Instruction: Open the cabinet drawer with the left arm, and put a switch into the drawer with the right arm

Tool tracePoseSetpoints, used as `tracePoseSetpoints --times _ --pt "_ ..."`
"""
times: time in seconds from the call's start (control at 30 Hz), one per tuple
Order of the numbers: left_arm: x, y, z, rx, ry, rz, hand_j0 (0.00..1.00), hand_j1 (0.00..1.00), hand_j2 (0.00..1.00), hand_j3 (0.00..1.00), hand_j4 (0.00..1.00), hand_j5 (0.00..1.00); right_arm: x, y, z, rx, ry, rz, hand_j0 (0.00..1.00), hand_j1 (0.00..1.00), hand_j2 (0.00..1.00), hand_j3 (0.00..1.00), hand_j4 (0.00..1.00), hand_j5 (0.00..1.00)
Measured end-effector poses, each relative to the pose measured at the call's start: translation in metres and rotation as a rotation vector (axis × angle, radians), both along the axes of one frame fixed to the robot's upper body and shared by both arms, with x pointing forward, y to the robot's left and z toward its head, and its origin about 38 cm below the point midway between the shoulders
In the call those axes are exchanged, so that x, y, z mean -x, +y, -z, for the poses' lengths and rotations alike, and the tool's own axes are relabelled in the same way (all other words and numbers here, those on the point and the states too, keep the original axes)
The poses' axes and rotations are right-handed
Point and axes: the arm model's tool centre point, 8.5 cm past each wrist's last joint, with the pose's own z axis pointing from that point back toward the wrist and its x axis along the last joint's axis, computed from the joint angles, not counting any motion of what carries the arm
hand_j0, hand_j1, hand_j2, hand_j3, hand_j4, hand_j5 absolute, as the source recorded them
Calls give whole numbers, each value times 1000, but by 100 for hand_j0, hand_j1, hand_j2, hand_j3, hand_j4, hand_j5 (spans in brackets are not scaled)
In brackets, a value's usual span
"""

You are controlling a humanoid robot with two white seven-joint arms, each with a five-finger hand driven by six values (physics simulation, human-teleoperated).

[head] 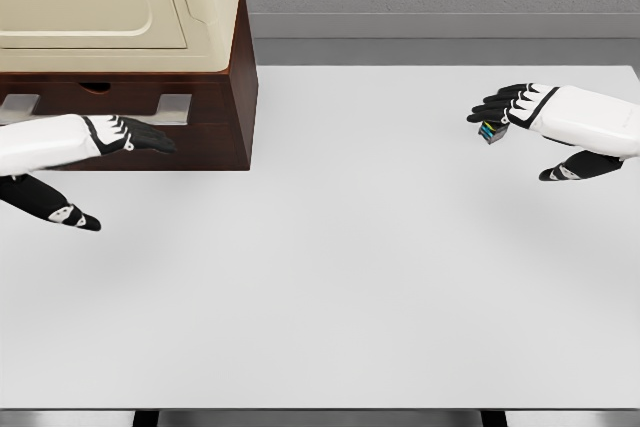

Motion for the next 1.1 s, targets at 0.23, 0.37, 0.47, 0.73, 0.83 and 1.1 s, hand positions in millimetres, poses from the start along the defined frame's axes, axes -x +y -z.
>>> tracePoseSetpoints --times 0.23,0.37,0.47,0.73,0.83,1.1 --pt "0 4 -2 -4 -2 -12 100 100 100 100 100 100 -3 -1 -4 -7 -12 4 100 100 100 100 100 100" --pt "-2 11 -4 -9 -5 -34 100 100 100 100 100 100 -17 2 -31 -48 -87 12 100 100 100 100 100 100" --pt "-4 17 -8 -11 -16 -53 100 100 100 100 100 100 -22 -2 -27 -55 -77 30 100 100 100 100 100 100" --pt "-17 38 -3 -15 -13 -129 100 100 100 100 100 100 -26 -7 -24 -9 -74 49 100 100 100 100 100 100" --pt "-23 46 2 -6 0 -159 100 100 100 100 100 100 -27 -3 -19 -1 -75 45 100 100 100 100 100 100" --pt "-34 38 14 43 14 -157 100 100 100 100 100 100 -59 17 10 45 26 22 100 100 100 100 100 100"
